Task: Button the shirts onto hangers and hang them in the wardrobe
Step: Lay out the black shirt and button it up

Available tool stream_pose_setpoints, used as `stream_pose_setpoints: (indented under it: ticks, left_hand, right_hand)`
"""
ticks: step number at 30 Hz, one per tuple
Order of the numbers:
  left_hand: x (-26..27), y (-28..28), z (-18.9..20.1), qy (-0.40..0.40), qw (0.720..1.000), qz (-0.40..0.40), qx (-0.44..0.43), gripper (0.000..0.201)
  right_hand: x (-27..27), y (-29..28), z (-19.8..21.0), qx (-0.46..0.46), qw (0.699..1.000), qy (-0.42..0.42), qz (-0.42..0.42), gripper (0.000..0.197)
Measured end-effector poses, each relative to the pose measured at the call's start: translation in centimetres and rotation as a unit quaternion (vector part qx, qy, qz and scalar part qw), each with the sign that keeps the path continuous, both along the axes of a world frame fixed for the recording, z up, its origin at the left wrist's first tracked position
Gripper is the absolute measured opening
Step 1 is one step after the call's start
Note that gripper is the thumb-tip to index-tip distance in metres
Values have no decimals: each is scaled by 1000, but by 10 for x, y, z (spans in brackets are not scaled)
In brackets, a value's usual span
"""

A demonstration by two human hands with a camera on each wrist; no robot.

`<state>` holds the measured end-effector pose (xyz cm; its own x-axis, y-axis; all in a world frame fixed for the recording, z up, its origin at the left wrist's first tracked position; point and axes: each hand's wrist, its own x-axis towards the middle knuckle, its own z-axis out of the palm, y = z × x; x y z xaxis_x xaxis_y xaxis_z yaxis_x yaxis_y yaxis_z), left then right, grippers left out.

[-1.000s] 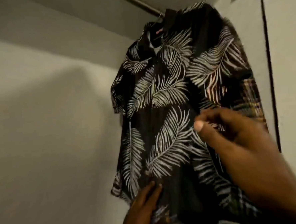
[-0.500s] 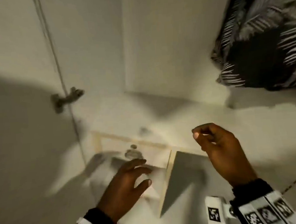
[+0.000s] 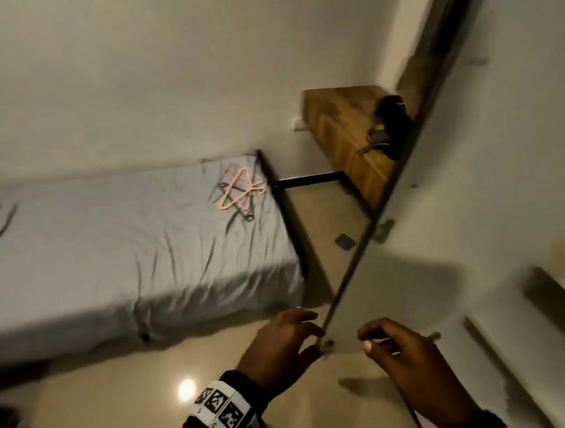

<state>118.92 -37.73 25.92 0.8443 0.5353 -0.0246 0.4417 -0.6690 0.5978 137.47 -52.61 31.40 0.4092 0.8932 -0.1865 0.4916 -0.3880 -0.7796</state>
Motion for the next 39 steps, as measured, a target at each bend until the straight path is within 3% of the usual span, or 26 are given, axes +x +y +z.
stream_pose_setpoints:
  ticks: [7, 12, 19, 27, 31, 39]
  left_hand:
    - [-169, 79, -3, 42, 978, 203, -1, 34]
    - [-266, 102, -3, 59, 941, 334, -2, 34]
    - [-364, 125, -11, 76, 873, 481, -16, 32]
    - [-455, 188, -33, 88, 785, 610, -64, 34]
    - [-498, 206, -43, 94, 732, 667, -103, 34]
    - [-590, 198, -59, 58, 606, 780, -144, 29]
  right_hand:
    - [-111, 164, -3, 57, 983, 13, 177, 13]
    - [-188, 261, -10, 98, 958, 3, 271, 13]
    - [-293, 366, -31, 76, 911, 12, 406, 18]
    - [-390, 499, -61, 28, 851, 27, 523, 17]
    - [-451, 562, -73, -6, 806, 24, 592, 13]
    - [-629, 628, -102, -37, 707, 3, 706, 11]
